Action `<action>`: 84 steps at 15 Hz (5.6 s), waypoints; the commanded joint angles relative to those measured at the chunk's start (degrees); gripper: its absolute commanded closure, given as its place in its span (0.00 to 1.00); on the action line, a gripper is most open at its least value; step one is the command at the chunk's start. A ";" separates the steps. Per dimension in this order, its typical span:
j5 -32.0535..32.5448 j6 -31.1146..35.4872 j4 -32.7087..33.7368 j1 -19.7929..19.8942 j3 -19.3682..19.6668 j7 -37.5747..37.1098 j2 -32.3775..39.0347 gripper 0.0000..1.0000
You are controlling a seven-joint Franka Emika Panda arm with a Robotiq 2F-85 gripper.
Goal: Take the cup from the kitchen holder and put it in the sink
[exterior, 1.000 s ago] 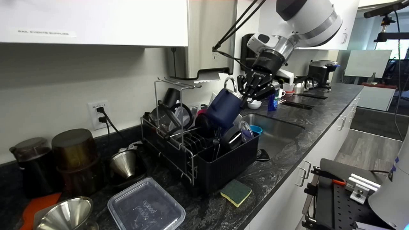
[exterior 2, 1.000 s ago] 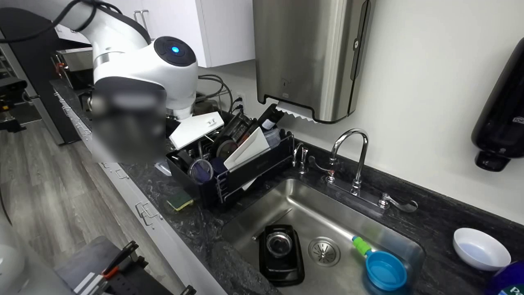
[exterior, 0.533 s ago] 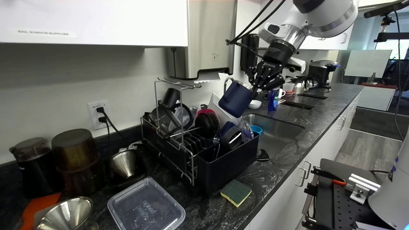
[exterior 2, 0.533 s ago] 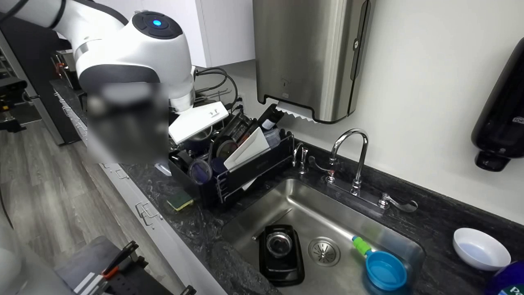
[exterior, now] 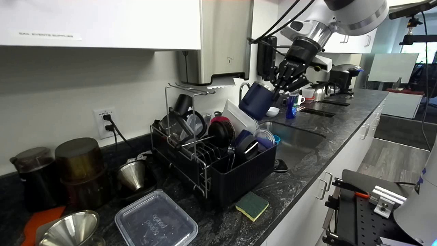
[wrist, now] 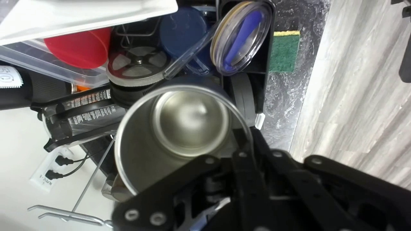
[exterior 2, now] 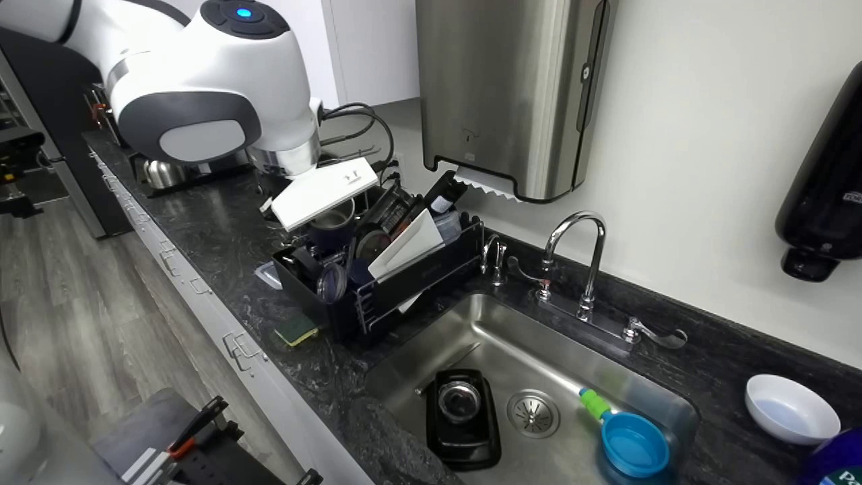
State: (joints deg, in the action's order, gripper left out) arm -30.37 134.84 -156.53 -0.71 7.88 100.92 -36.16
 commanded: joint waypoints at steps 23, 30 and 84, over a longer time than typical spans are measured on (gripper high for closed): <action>9.33 0.18 12.39 -1.25 20.37 -9.90 7.09 0.98; 7.77 0.96 20.31 2.95 20.13 -12.90 23.02 0.98; 9.35 24.00 39.41 27.05 4.68 -35.12 66.54 0.98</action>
State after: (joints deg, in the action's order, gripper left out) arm -25.83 157.34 -119.68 24.39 13.94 70.80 28.06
